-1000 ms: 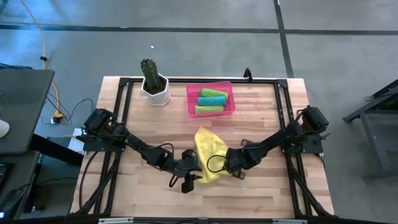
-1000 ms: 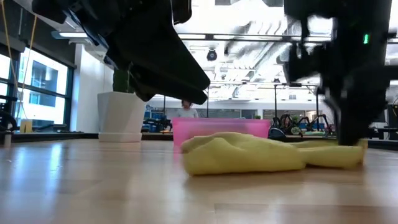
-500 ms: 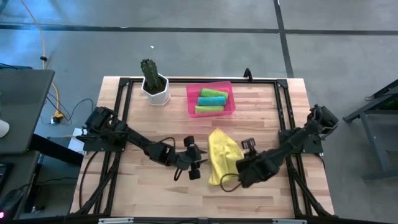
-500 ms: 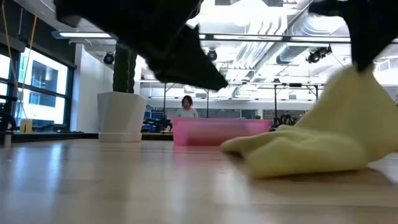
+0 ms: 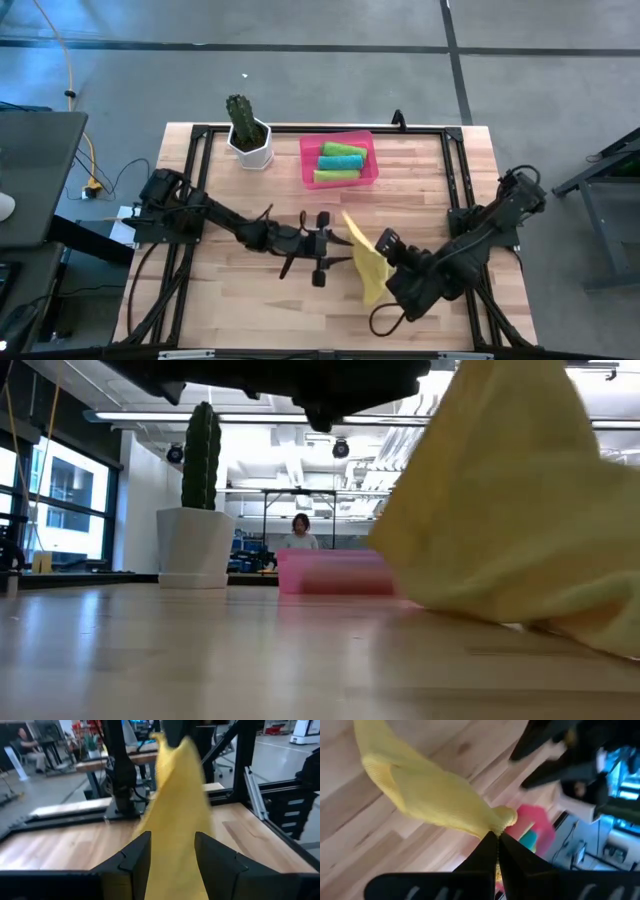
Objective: Roll microfiber towels into tight, uniform cylinder then place into a basket
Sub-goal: Roll the yellow microfiber cloth
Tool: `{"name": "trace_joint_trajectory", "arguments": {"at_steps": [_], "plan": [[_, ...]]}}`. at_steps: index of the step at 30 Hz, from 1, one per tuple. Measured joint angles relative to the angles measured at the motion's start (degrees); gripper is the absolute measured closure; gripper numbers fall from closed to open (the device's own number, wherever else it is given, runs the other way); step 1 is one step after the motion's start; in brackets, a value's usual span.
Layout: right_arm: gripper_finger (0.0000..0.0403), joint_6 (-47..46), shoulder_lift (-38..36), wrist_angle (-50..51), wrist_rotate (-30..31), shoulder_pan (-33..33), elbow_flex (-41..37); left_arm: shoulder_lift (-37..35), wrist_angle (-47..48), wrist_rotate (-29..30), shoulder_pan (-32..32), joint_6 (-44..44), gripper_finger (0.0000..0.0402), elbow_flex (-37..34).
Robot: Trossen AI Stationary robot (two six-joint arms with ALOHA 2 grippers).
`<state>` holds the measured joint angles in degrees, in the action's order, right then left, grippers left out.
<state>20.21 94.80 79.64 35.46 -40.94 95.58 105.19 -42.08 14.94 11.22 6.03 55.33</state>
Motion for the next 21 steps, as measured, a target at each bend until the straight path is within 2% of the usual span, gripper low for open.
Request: {"name": "trace_joint_trajectory", "arguments": {"at_steps": [4, 14, 18, 21], "plan": [[0.0403, 3.7, 0.0, -0.9, 0.0, -0.5, 4.6, 0.0, -1.1, -0.3, -0.4, 2.6, 0.0261, 0.0], [0.0403, 5.4, 0.0, -4.1, 2.2, 0.5, 7.7, 0.0, -1.1, -10.8, -0.6, -0.2, 0.0261, 1.8], [0.0403, 2.1, 0.5, -4.3, 3.9, 1.0, 7.7, 0.0, 0.6, -10.4, 0.4, -3.3, 0.0261, 1.9], [0.0403, -4.5, 1.0, -4.3, 3.8, 1.6, 7.6, 0.0, 4.0, -6.4, 1.9, -5.3, 0.0261, 1.9]]}}
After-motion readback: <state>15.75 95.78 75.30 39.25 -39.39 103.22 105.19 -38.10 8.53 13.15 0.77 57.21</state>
